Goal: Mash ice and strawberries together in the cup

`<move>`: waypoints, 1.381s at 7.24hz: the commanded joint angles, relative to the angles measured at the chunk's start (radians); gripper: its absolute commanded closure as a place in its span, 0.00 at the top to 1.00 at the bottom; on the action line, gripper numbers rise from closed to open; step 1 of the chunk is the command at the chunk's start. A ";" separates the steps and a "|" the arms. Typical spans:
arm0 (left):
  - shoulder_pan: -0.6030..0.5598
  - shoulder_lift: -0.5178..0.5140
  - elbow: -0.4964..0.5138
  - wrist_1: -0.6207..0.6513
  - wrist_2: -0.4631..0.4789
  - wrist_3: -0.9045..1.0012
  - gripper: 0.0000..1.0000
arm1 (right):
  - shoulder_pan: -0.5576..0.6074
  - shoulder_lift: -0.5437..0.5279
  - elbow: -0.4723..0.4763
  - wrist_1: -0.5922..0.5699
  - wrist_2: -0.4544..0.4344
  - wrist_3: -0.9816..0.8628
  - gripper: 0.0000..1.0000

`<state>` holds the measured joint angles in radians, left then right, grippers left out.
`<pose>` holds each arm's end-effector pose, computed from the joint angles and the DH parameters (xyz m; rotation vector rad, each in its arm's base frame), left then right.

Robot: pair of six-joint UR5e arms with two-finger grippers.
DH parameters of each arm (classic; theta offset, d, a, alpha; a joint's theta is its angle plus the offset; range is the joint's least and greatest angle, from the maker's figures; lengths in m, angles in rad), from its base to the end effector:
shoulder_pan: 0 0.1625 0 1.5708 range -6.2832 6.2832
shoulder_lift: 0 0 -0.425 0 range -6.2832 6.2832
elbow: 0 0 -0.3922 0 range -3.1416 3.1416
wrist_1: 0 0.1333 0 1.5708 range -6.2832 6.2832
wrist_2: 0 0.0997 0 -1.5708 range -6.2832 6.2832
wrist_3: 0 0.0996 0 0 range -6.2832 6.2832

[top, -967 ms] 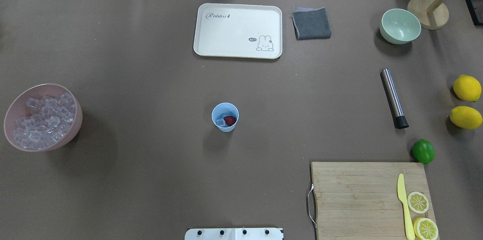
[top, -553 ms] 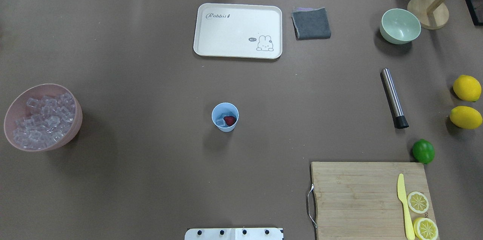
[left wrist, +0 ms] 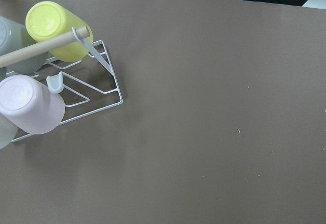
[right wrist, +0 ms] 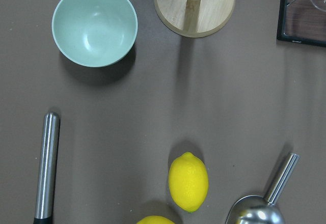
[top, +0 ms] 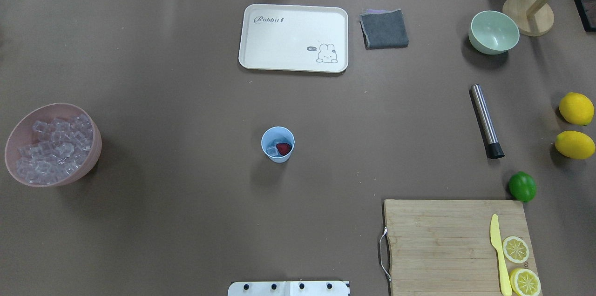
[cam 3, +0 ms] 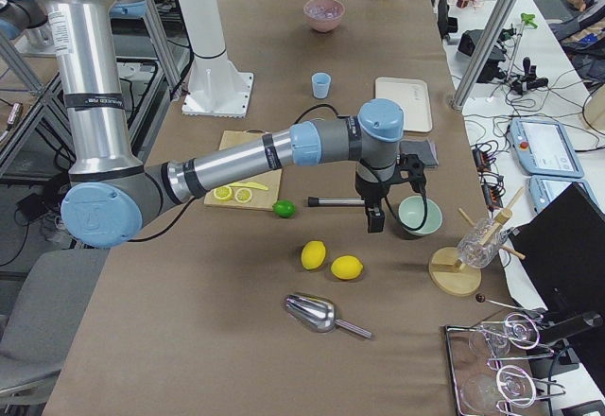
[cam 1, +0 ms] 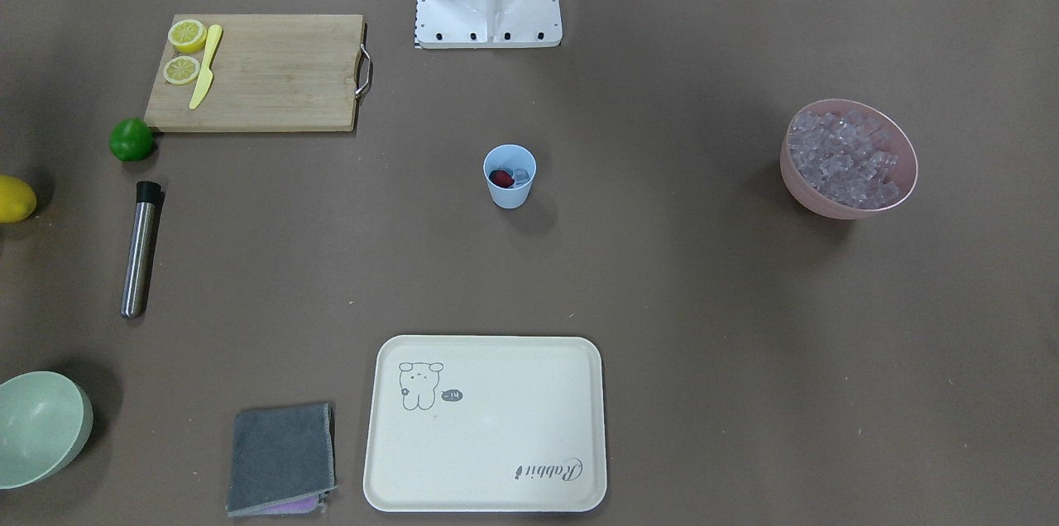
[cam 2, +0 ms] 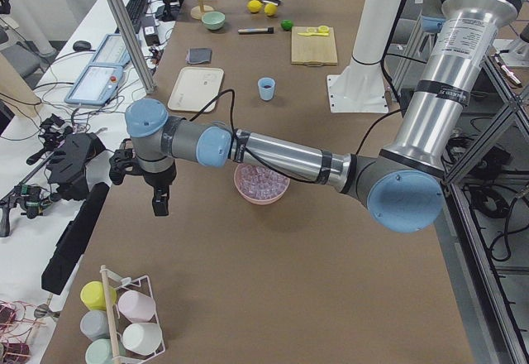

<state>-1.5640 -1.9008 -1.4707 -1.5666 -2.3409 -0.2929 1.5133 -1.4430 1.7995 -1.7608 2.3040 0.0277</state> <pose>-0.0597 -0.6332 0.5226 0.0977 0.7911 -0.1839 0.0359 -0.5352 0.5036 0.1277 -0.7377 -0.0894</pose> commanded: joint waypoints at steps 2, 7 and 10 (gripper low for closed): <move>0.001 -0.001 -0.003 -0.001 -0.018 0.000 0.97 | -0.004 0.010 0.003 -0.016 0.005 0.000 1.00; 0.004 0.020 -0.020 -0.023 -0.028 0.014 0.97 | -0.002 0.010 0.038 -0.008 -0.021 0.000 1.00; 0.004 0.023 -0.013 -0.059 -0.026 0.024 0.97 | -0.002 -0.002 0.079 -0.005 -0.055 0.000 1.00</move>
<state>-1.5601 -1.8807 -1.4861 -1.6021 -2.3674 -0.2758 1.5108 -1.4415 1.8662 -1.7669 2.2636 0.0286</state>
